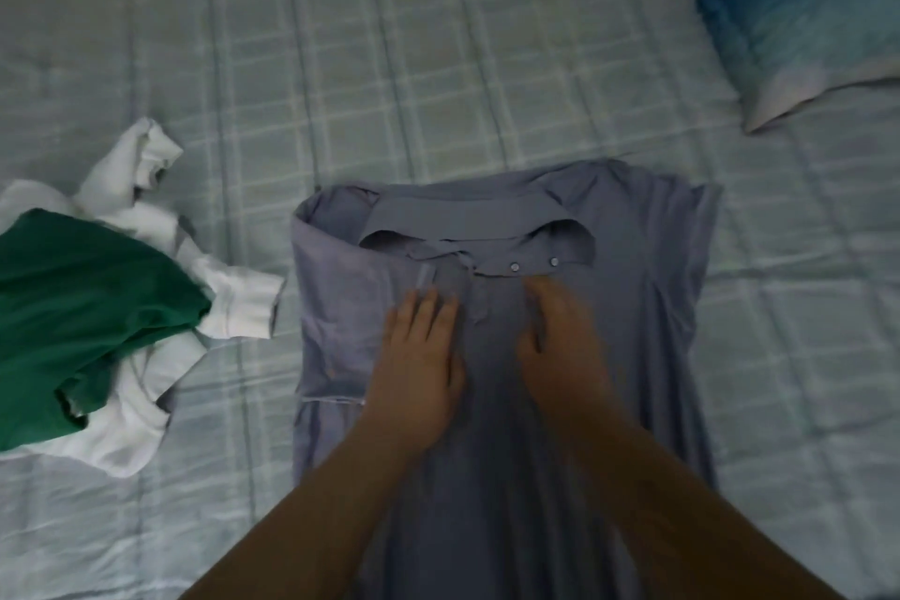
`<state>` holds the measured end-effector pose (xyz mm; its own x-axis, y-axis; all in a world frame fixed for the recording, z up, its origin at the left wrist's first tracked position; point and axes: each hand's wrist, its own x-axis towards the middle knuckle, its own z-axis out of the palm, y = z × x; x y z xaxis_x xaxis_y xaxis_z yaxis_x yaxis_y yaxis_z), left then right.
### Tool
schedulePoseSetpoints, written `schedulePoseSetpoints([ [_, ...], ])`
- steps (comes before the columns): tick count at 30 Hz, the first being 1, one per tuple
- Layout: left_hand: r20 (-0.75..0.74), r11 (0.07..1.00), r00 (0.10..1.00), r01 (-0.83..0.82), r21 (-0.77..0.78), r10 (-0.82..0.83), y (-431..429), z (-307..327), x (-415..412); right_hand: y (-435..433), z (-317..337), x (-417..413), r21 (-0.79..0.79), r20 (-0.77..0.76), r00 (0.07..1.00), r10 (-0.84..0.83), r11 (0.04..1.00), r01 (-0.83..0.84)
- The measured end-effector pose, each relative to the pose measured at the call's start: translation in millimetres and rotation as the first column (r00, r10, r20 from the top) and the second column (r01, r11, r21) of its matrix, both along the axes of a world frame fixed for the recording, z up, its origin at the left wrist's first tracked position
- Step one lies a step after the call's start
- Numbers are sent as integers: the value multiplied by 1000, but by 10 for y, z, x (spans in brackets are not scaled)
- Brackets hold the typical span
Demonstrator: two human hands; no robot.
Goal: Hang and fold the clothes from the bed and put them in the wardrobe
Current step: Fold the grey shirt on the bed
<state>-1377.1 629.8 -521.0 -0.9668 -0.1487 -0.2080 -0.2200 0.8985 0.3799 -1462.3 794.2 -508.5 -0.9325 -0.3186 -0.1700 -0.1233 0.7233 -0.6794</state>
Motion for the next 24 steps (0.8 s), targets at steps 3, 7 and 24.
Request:
schedulePoseSetpoints([
  [3,-29,995,996,81,57,-80,390,22,-441,612,80,-311,-20,54,946,-320,947,321],
  [7,-96,961,971,231,150,-219,1016,14,-1030,1281,66,-743,-4,168,774,-610,785,620],
  [24,131,935,932,318,158,-339,1899,-2,-3174,1607,-149,-1201,196,403,791,-460,888,416],
])
